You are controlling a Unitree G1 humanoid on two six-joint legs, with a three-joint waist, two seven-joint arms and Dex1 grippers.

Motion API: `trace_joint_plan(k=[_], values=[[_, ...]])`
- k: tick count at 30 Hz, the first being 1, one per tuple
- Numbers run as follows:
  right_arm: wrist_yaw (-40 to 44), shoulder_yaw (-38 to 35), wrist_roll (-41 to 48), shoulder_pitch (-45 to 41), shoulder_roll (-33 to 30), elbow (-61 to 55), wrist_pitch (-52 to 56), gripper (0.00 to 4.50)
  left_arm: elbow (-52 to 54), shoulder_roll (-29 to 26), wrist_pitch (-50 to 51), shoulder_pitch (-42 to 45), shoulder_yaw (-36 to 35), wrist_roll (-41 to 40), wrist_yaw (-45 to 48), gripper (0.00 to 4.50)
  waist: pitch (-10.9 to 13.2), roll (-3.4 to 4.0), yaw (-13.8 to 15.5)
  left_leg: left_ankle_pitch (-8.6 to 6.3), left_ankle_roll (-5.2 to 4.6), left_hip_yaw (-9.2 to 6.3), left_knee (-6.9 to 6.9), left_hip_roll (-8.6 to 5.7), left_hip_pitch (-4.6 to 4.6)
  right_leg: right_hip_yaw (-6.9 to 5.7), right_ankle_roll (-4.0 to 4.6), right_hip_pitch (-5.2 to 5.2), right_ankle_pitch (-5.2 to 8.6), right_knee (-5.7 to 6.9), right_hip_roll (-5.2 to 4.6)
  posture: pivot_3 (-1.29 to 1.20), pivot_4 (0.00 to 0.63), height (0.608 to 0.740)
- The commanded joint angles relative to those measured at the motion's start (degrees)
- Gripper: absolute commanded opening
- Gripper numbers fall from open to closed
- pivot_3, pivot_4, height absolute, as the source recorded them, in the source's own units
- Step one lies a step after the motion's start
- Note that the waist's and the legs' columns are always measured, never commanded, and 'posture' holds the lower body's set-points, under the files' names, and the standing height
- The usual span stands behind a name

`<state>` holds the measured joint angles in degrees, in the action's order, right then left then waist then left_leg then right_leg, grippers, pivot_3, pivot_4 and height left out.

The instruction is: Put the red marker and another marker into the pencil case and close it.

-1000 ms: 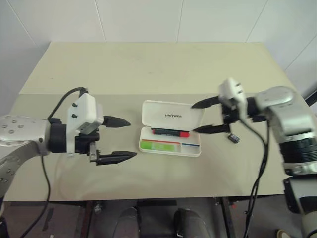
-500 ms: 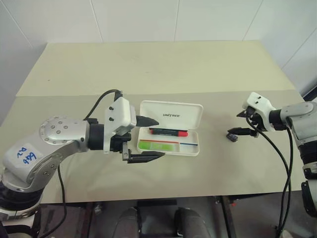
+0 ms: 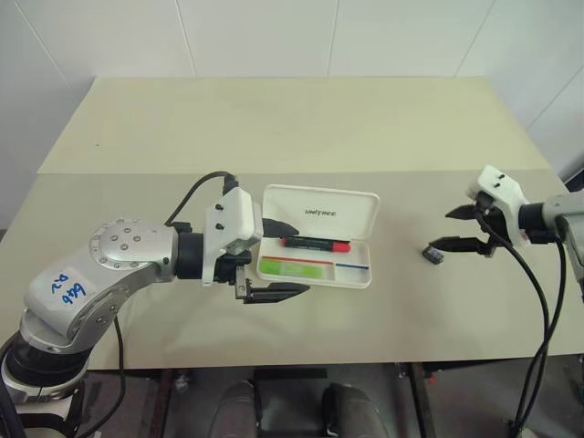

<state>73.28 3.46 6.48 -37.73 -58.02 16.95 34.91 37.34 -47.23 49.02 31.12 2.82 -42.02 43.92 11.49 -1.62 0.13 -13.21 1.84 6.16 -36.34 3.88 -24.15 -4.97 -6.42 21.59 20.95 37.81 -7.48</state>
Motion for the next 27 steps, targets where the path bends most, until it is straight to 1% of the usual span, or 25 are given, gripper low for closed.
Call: trace_joint_plan(k=[1, 4, 10, 17, 18, 19, 22, 25, 27], values=[[-0.4, -0.5, 0.5, 2.2, -1.8, -2.9, 3.6, 4.47, 0.1, 0.3, -1.5, 0.2, 0.0, 1.0, 0.6, 4.5, 0.0, 0.0, 0.0, 0.0, 0.0, 0.0, -0.02, 0.0, 0.0, 0.01, 0.0, 0.0, 0.0, 0.01, 0.0, 0.0, 0.15, 0.74], [-2.2, -0.2, 0.5, 2.5, -0.3, -3.0, 3.7, 4.47, -0.3, 0.3, -1.7, 0.3, 0.4, 1.6, 1.1, 4.5, 0.0, 0.01, -0.3, 0.0, 0.0, 0.02, -0.03, 0.0, 0.01, 0.03, 0.0, 0.01, 0.0, 0.03, 0.0, 0.0, 0.15, 0.74], [-5.5, 1.1, -0.3, 0.0, 3.2, -0.8, 2.7, 4.47, -0.8, 0.3, -1.9, 0.6, 0.4, 2.5, 1.5, 4.5, 0.0, 0.01, -0.3, 0.0, 0.0, 0.02, -0.01, 0.02, 0.04, 0.04, 0.0, 0.01, 0.0, 0.03, 0.03, 0.0, 0.15, 0.74], [-4.9, 3.1, -0.2, 0.4, 3.4, -1.8, 3.4, 4.47, -0.4, -0.2, -1.6, -0.1, -0.2, 2.6, 1.2, 4.5, 0.0, 0.01, 0.1, 0.0, -0.01, 0.0, -0.06, 0.0, -0.01, 0.01, -0.01, 0.0, 0.0, 0.01, 0.0, 0.0, 0.15, 0.74], [-5.3, 3.5, -0.7, 0.4, 3.3, -1.4, 3.1, 4.09, -0.4, -0.2, -1.6, -0.1, -0.3, 2.5, 1.1, 4.5, 0.0, 0.01, 0.0, 0.0, -0.01, 0.0, -0.06, 0.0, -0.01, 0.01, -0.01, 0.0, -0.01, 0.02, 0.0, 0.0, 0.15, 0.74], [-5.6, 3.7, -1.2, 0.3, 3.2, -0.9, 2.8, 3.91, -0.3, -0.2, -1.6, -0.1, -0.3, 2.5, 1.1, 4.5, 0.0, 0.01, -0.1, 0.0, -0.01, 0.0, -0.06, 0.0, -0.01, 0.01, -0.01, 0.0, -0.01, 0.02, 0.01, 0.0, 0.15, 0.74], [-5.7, 3.8, -1.6, 0.0, 2.9, 0.1, 2.4, 2.88, -0.3, -0.2, -1.6, -0.2, -0.3, 2.6, 1.1, 4.5, 0.0, 0.01, -0.1, 0.0, -0.01, 0.0, -0.03, 0.0, 0.0, 0.01, -0.01, 0.01, -0.01, 0.02, 0.01, 0.0, 0.15, 0.74], [-5.4, 3.8, -1.6, 0.2, 2.7, 0.1, 2.3, 1.67, -0.3, -0.2, -1.6, -0.1, -0.4, 2.5, 1.1, 4.5, 0.0, 0.01, -0.1, 0.0, -0.01, 0.0, -0.03, 0.0, 0.0, 0.01, -0.01, 0.0, -0.01, 0.01, 0.01, 0.0, 0.15, 0.74], [-5.3, 3.9, -1.6, 0.2, 2.7, 0.0, 2.4, 0.98, -0.5, -0.2, -1.7, 0.0, -0.3, 2.6, 1.2, 4.5, 0.0, 0.01, -0.1, 0.0, -0.01, 0.0, -0.04, 0.0, 0.0, 0.01, -0.01, 0.0, -0.01, 0.02, 0.01, 0.0, 0.15, 0.74]])
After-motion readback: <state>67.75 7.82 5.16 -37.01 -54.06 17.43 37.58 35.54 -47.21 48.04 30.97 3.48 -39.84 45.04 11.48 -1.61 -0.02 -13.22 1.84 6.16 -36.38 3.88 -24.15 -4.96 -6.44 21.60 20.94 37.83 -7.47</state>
